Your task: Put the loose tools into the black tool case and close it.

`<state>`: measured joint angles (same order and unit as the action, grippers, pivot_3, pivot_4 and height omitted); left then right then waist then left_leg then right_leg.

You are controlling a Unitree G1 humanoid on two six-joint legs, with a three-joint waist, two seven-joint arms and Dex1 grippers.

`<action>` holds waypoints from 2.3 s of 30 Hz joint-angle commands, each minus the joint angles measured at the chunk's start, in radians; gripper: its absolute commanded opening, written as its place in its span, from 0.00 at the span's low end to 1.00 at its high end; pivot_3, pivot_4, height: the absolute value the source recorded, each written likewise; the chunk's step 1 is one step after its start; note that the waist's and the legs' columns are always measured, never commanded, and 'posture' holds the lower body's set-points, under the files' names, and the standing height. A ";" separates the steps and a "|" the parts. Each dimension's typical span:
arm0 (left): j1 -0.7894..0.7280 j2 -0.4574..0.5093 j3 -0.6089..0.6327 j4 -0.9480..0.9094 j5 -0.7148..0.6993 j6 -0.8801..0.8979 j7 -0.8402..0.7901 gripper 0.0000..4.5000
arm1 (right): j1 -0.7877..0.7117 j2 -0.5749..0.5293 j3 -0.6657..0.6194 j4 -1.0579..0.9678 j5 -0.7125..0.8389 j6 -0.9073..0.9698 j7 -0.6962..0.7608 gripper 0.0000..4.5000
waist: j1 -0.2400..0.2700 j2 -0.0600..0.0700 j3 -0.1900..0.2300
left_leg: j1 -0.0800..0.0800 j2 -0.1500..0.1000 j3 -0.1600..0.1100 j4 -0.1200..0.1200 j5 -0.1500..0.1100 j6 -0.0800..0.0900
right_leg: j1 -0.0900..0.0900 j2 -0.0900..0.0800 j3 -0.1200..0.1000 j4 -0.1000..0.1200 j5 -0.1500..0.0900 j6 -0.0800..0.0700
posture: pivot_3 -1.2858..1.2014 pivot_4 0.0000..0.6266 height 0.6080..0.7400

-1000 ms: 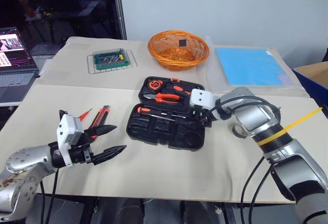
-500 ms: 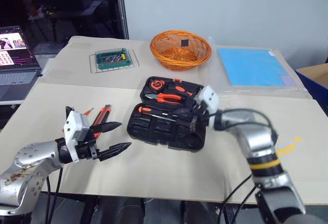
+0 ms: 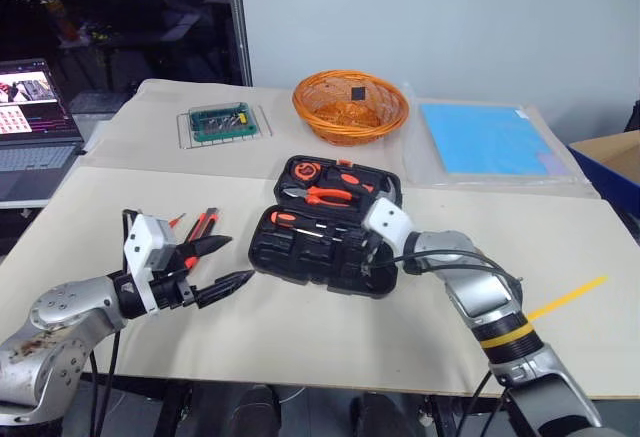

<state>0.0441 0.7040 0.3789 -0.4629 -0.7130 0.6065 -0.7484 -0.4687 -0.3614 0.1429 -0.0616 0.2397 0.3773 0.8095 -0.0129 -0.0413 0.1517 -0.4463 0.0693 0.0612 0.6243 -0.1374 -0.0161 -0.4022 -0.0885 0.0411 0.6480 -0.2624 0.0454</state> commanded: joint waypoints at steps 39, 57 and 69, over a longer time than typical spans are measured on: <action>-0.336 0.213 -0.083 0.376 0.182 0.225 0.009 0.97 | 0.430 -0.413 -0.441 -0.660 0.512 0.202 0.081 1.00 | 0.020 -0.006 0.002 | -0.004 -0.001 -0.002 -0.001 -0.003 -0.004 | -0.003 -0.002 -0.002 -0.002 -0.006 -0.006 | 0.52 0.24 1.00; -0.586 0.273 -0.368 0.989 0.488 -0.170 -0.280 0.26 | 0.465 -0.432 -0.465 -0.704 0.545 0.192 0.072 1.00 | 0.025 -0.006 0.002 | -0.010 -0.001 -0.002 0.000 -0.001 0.000 | -0.006 -0.002 -0.005 -0.004 -0.004 -0.002 | 0.52 0.24 1.00; -0.769 0.249 -0.443 0.591 0.339 -0.116 -0.623 0.11 | 0.662 -0.398 -0.621 -0.752 0.520 0.083 0.085 1.00 | 0.038 -0.008 0.003 | -0.012 -0.002 -0.005 0.002 -0.001 0.000 | -0.003 -0.001 -0.007 -0.003 -0.004 0.000 | 0.52 0.24 1.00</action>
<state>-0.6676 0.9745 -0.0070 0.2087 -0.3670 0.4726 -1.3216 0.1701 -0.7603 -0.4156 -0.7726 0.7640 0.4995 0.8914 0.0249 -0.0496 0.1546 -0.4581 0.0672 0.0567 0.6274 -0.1380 -0.0161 -0.4047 -0.0902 0.0340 0.6451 -0.2663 0.0458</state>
